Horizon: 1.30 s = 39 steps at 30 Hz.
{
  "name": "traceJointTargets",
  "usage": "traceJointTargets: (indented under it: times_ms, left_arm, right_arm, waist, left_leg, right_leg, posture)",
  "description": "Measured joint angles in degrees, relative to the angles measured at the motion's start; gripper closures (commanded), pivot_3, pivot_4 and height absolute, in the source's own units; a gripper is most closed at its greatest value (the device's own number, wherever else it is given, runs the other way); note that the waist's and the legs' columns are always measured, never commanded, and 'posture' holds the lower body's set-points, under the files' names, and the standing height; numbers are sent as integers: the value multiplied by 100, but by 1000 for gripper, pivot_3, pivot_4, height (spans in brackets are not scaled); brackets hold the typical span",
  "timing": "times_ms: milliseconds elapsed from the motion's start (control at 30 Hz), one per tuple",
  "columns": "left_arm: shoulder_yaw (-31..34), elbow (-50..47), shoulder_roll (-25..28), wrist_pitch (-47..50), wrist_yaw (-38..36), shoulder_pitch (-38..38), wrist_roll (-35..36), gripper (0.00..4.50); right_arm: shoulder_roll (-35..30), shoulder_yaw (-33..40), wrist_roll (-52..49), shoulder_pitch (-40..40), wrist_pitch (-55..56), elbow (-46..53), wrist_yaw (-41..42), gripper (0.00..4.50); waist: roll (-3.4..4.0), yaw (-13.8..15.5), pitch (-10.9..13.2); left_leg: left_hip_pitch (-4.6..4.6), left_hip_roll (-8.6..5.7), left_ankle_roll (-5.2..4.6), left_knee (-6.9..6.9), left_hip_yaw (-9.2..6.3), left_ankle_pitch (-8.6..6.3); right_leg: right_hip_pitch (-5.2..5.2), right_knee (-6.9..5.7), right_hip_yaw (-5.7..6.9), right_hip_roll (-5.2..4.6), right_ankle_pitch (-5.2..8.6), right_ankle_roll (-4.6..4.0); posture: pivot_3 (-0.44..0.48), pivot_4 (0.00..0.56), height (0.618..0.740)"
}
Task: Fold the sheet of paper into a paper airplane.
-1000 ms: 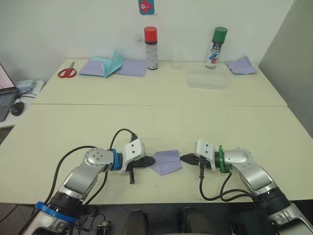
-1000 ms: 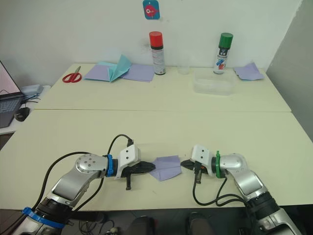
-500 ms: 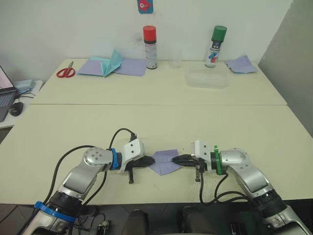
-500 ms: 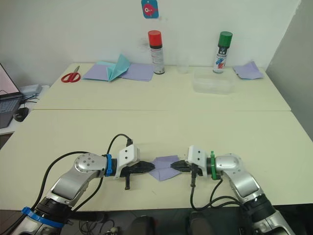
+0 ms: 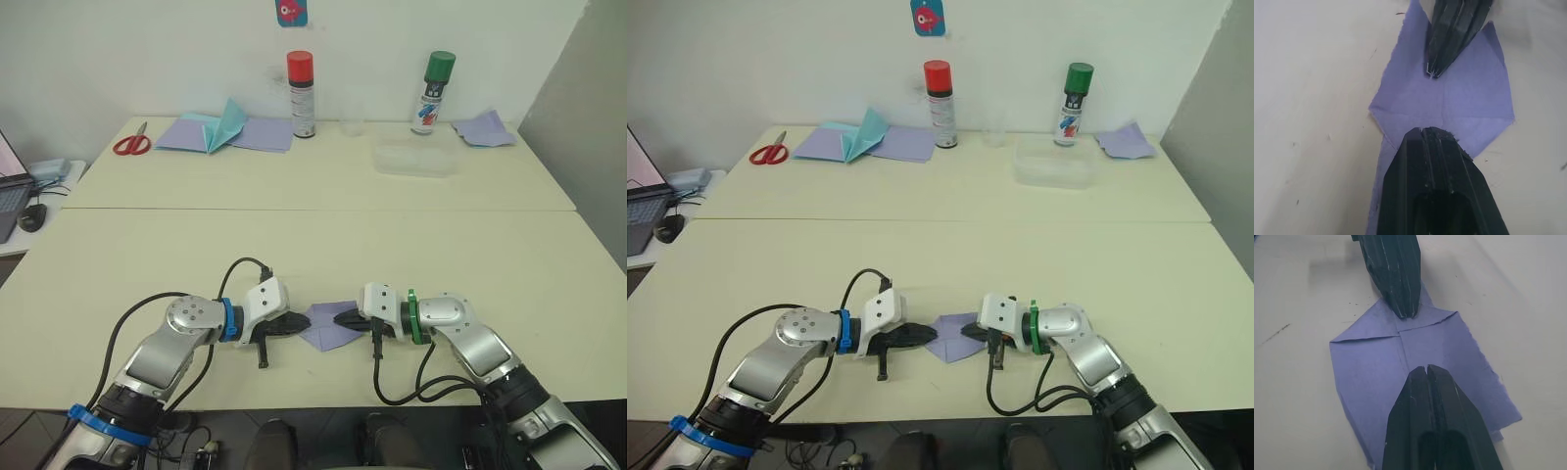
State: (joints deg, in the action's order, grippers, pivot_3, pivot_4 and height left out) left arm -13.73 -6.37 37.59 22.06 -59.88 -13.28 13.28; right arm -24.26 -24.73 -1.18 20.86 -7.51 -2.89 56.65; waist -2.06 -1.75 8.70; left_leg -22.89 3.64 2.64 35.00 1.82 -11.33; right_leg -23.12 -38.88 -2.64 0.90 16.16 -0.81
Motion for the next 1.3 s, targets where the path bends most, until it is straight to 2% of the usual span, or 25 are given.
traceJointTargets:
  times_ms: [167,467,767,1100,1300]
  left_arm:
    - [-145,-287,-221,357,114,-50,28,4500]
    - [-237,-273,-84,148,238,62,-240,4500]
    - [199,-308,327,419,179,363,89,4500]
    - [740,-455,917,216,170,937,207,4500]
    - [930,-381,600,238,213,818,467,4500]
  right_arm:
    - [40,-14,-1,67,35,-77,6,4482]
    - [68,-23,-1,107,30,-129,9,4482]
    - [68,-71,2,106,33,-130,-17,4482]
    - [126,-138,3,233,89,-290,-9,4482]
    - [128,-123,4,286,182,-412,16,4482]
  waist:
    - [-8,-3,5]
    - [-8,-9,5]
    - [-1,-18,-1]
    - [3,-66,-1]
    - [-10,-41,13]
  left_leg:
    - [-1,-1,0,0,3,0]
    - [1,2,0,-1,-2,0]
    - [13,9,0,-5,-3,0]
    - [25,17,0,-15,-4,0]
    - [20,13,0,-11,-5,0]
  right_leg:
    - [-1,0,1,2,-5,9]
    - [-1,-1,-4,4,-4,6]
    - [0,-2,-3,3,13,-22]
    - [-4,-6,-4,2,21,-37]
    - [-11,-6,2,1,21,-36]
  posture:
    - [0,150,740]
    - [0,150,740]
    - [0,150,740]
    - [0,150,740]
    - [0,150,740]
